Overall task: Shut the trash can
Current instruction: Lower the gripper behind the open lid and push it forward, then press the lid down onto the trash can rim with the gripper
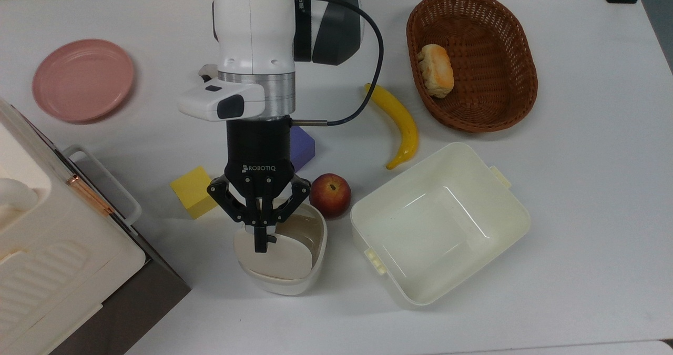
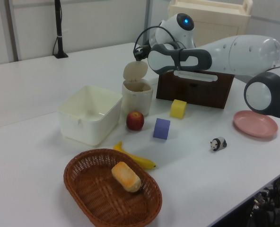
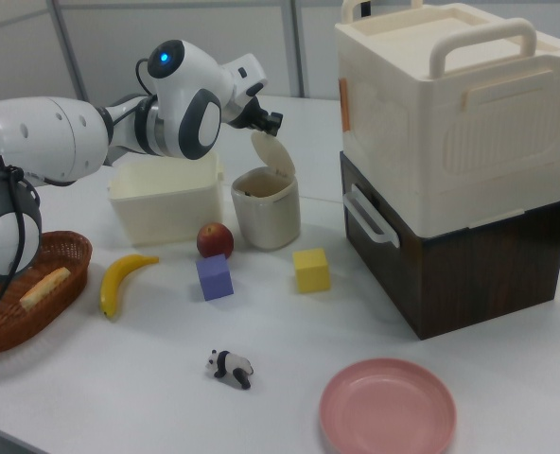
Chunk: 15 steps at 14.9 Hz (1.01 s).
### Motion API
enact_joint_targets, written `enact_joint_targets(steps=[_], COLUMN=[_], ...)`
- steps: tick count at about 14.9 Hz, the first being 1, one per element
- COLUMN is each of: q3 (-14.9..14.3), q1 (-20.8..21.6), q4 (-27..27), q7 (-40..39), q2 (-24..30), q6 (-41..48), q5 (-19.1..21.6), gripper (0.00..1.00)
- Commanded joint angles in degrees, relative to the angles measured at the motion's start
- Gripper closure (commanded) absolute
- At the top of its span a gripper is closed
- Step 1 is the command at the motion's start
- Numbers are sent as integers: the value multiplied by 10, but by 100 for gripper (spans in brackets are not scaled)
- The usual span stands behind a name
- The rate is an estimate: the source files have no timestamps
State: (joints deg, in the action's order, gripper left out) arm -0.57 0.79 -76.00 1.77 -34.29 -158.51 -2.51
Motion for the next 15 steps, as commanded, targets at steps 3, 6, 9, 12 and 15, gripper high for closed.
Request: enact_joint_targets(steps=[3,6,9,12,15], q3=[-6,-2,0,0,1], q1=[3,-1,-3,-3,-3], q4=[-22,-50,-76,-88,-122], q7=[-5,-5,-6,-6,-7], q2=[11,26,43,47,71], q6=[-7,-7,-7,-7,-7], q5=[-19,-29,-36,-43,-51], gripper=[99,99,99,99,99])
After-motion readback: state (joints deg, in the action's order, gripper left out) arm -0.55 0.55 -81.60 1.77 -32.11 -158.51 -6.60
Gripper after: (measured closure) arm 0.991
